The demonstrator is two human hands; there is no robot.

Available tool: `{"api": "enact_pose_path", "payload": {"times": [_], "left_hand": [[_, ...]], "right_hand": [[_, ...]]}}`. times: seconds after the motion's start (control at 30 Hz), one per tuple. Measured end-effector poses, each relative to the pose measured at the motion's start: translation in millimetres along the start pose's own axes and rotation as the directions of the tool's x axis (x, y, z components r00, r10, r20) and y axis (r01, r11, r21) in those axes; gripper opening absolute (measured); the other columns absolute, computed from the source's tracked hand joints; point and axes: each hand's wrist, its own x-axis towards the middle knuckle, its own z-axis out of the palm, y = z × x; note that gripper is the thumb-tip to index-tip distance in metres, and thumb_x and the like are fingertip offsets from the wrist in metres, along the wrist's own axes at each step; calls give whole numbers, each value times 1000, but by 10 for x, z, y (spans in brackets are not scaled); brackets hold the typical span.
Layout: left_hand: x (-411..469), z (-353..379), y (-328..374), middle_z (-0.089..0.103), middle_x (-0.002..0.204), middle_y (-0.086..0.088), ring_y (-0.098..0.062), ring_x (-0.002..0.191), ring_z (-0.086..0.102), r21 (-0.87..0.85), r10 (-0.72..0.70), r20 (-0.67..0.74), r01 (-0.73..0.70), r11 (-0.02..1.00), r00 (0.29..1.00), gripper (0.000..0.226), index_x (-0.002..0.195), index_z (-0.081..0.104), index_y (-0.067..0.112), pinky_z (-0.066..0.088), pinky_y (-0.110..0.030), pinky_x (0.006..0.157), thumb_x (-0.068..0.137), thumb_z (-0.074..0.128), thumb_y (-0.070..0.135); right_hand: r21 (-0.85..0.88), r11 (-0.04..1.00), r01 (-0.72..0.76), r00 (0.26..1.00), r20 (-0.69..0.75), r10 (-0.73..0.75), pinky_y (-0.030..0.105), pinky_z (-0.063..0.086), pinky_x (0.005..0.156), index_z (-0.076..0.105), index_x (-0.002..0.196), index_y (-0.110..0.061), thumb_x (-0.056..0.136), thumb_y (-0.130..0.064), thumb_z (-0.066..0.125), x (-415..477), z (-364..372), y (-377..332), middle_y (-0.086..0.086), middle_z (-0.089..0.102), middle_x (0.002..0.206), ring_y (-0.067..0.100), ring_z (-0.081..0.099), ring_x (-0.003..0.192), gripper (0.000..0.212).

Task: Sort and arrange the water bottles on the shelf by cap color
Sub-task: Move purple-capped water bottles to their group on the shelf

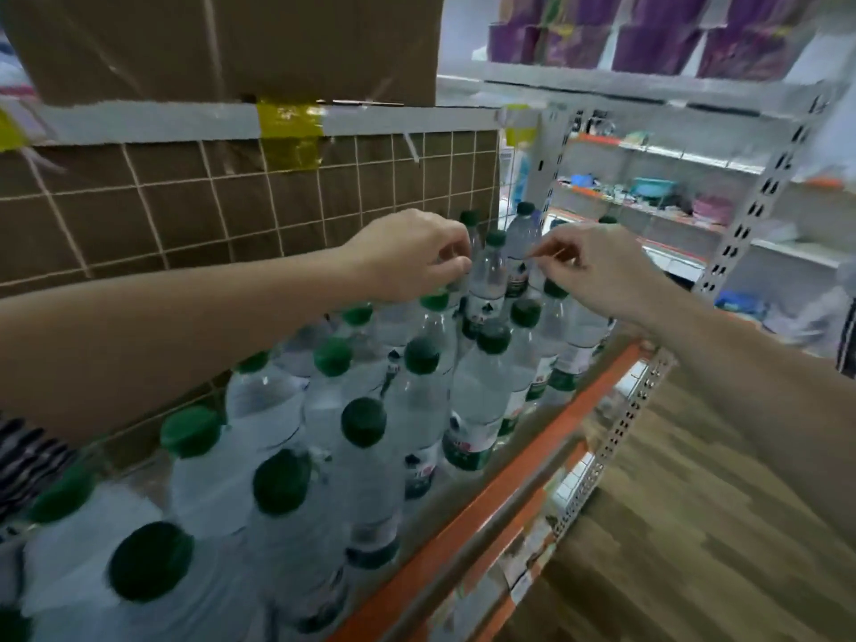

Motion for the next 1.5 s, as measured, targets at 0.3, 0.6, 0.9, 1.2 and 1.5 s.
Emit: {"api": "enact_pose_path", "payload": {"times": [0.3,0.6,0.9,1.2,1.5], "left_hand": [[1311,535,-119,64,110,3,-16,96,60,81,-142,56,137,987,988,30,119,60,21,53,-41,85,99,48,40],[2546,995,-146,60,111,-1,-17,99,56,79,-345,-14,345,935,939,33,123,57,17,50,-39,89,100,47,39],[3497,1412,-461,59,124,-12,-26,111,55,14,-427,-49,428,904,903,37,129,56,9,44,-33,91,101,49,32],[4067,1753,-700,64,124,-14,-28,111,58,13,-450,118,452,892,885,35,124,61,7,48,-35,90,97,57,28],[4266,1918,-858,64,119,-6,-21,100,57,60,-510,274,514,856,816,41,121,65,14,45,-32,81,91,63,42]], "right_hand": [[98,994,-42,999,-1,42,25,39,77,70,105,-15,93,-21,60,1131,115,1621,7,70,104,20,59,88,17],[35,997,75,934,347,-83,32,42,85,67,116,-9,96,-34,57,1996,334,2554,14,65,120,29,57,111,33],[58,995,86,784,613,-103,31,48,85,66,118,-14,89,-39,67,2476,717,2823,11,62,121,26,60,101,38],[18,1000,-18,775,632,3,29,44,75,67,106,-6,84,-37,74,2585,988,2859,12,65,97,24,59,84,38],[25,999,-31,799,601,10,28,39,66,71,101,-8,81,-48,73,2589,960,2956,8,61,89,21,56,81,45]]}}
